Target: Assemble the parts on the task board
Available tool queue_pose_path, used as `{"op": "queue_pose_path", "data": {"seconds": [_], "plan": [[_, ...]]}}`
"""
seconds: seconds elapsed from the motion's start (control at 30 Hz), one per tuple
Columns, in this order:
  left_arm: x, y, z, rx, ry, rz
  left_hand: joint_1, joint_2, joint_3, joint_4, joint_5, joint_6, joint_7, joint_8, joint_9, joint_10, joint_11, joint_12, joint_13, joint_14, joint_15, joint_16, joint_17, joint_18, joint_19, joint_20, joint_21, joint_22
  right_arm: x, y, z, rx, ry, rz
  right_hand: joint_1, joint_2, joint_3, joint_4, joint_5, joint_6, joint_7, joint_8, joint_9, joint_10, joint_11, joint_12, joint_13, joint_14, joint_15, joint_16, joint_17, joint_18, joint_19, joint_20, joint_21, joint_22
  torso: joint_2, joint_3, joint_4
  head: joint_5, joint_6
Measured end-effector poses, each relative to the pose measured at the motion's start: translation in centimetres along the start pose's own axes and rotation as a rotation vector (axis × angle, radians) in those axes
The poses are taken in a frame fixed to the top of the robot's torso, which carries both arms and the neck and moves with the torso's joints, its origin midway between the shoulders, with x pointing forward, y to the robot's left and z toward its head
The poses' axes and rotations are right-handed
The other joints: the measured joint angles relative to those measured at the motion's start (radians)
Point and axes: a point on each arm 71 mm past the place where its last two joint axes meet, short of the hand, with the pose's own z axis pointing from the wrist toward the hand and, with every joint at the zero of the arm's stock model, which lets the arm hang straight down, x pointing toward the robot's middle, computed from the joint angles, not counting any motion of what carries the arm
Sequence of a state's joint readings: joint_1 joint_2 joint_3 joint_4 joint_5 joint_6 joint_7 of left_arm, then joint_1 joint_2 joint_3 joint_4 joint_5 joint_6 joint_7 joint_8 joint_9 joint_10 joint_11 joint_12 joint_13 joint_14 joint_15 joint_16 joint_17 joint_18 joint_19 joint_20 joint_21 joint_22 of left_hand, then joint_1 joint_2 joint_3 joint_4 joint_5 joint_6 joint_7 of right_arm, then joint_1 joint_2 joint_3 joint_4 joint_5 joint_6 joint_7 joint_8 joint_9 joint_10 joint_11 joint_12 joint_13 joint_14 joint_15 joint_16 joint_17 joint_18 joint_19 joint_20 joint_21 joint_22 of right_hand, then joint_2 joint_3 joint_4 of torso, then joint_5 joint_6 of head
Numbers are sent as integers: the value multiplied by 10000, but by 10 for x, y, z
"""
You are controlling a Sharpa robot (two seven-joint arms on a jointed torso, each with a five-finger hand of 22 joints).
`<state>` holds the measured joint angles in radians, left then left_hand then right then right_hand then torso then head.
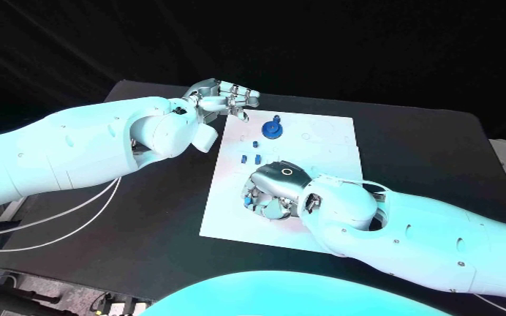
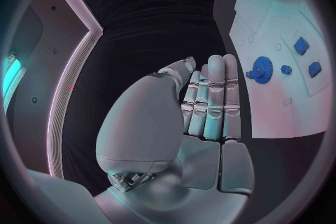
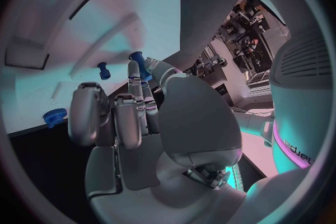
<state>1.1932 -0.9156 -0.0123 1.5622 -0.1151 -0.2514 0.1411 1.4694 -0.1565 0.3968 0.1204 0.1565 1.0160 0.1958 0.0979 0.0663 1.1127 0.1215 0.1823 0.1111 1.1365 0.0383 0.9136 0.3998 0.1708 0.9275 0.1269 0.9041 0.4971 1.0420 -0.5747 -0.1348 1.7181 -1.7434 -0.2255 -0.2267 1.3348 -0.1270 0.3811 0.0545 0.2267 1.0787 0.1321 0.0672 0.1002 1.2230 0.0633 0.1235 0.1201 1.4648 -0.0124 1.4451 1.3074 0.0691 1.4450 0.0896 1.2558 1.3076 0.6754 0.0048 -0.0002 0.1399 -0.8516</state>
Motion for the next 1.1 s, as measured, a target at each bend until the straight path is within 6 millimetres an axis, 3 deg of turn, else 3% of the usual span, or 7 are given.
{"op": "queue_pose_path", "data": {"seconds": [0.4, 0.53, 0.6, 0.73, 0.9, 0.97, 1.1], "plan": [[-1, 0, 0, -12, -18, 6, 0, 0, -21, -21, 0, 0, 0, 0, 0, 0, 0, 0, -1, 0, 0, 0, 0, 1, 0, 0, 0, -15, -1, -1, -2, 8, -107, 30, 37, -41, -28, 28, -40, -105, -37, 0, -14, 0, 0, 0, 9, 0, 0, 0, 0, 0, 0, 0, 0, -1, 1, -2, 3, -15, -6], [-1, 0, -1, -18, -26, 8, 0, 0, -21, -21, 0, 0, 0, 0, 0, 1, 0, 0, -1, 0, 0, 0, 0, 0, 0, 0, 0, -14, -1, -2, -4, 49, -155, 40, -120, -272, -128, 57, -126, -688, -72, -40, -135, 0, 1, -54, 8, 0, -1, 0, 0, 0, 0, 0, -78, -2, 1, -3, 3, -23, -7], [-2, 0, -1, -21, -33, 10, 0, 0, -21, -21, 0, 0, 0, 0, 0, 1, -1, 0, -1, 0, 0, 0, 0, 0, 0, 0, 0, -15, -2, -3, -6, 64, -217, 59, -227, -394, -303, 89, -278, -1174, -130, -40, -241, -3, -2, -77, 21, 0, -1, 0, -1, 0, 0, -1, -78, -2, 1, -3, 4, -32, -1], [-2, 0, -1, -29, -49, 13, 0, 0, -21, -21, 0, 0, 0, 0, 0, 1, -1, 0, -1, 0, 0, 0, 1, 1, 0, 0, 0, -14, -4, -3, -13, 78, -378, 118, -271, -518, -794, 150, -528, -2087, -437, -39, -346, -36, -35, -77, 102, 0, -1, 0, 5, 0, 0, -1, -127, -2, 0, -3, 3, -46, 18], [-3, 0, -1, -38, -69, 18, 0, 0, -21, -21, 0, 0, 0, 0, 0, 2, -1, 0, -1, 0, 0, 0, 1, 1, 0, 0, 0, -14, -15, -5, -28, 81, -748, 167, -262, -523, -1551, 278, -528, -2407, -628, -39, -320, -54, -59, 129, 260, 33, -44, -98, 7, 0, 58, -59, 136, -3, -9, -8, -4, -108, 59], [-4, 0, -1, -40, -77, 19, 0, 0, -21, -21, 0, 0, 0, 0, 0, 1, -1, 36, 8, 0, 0, 0, 1, 0, 0, 0, 0, -14, -21, -7, -35, 123, -961, 152, -193, -454, -1768, 334, -528, -2407, -628, -39, -303, 16, -128, 195, 319, 2, -76, -238, -94, 0, 58, -59, 194, -3, -13, -8, -7, -147, 82], [-4, 1, -1, -44, -88, 22, 0, 0, -20, -21, 0, 0, 0, 0, 0, 1, -1, 36, 8, 0, 0, 0, 1, 0, 0, 0, 1, -14, -38, -21, -55, 430, -1493, 186, 164, -97, -1856, 358, -512, -1643, -185, 371, -130, 382, -267, 546, 539, -18, -166, -580, -599, 1, 88, -98, 36, -3, -19, -8, -7, -275, 148]]}}
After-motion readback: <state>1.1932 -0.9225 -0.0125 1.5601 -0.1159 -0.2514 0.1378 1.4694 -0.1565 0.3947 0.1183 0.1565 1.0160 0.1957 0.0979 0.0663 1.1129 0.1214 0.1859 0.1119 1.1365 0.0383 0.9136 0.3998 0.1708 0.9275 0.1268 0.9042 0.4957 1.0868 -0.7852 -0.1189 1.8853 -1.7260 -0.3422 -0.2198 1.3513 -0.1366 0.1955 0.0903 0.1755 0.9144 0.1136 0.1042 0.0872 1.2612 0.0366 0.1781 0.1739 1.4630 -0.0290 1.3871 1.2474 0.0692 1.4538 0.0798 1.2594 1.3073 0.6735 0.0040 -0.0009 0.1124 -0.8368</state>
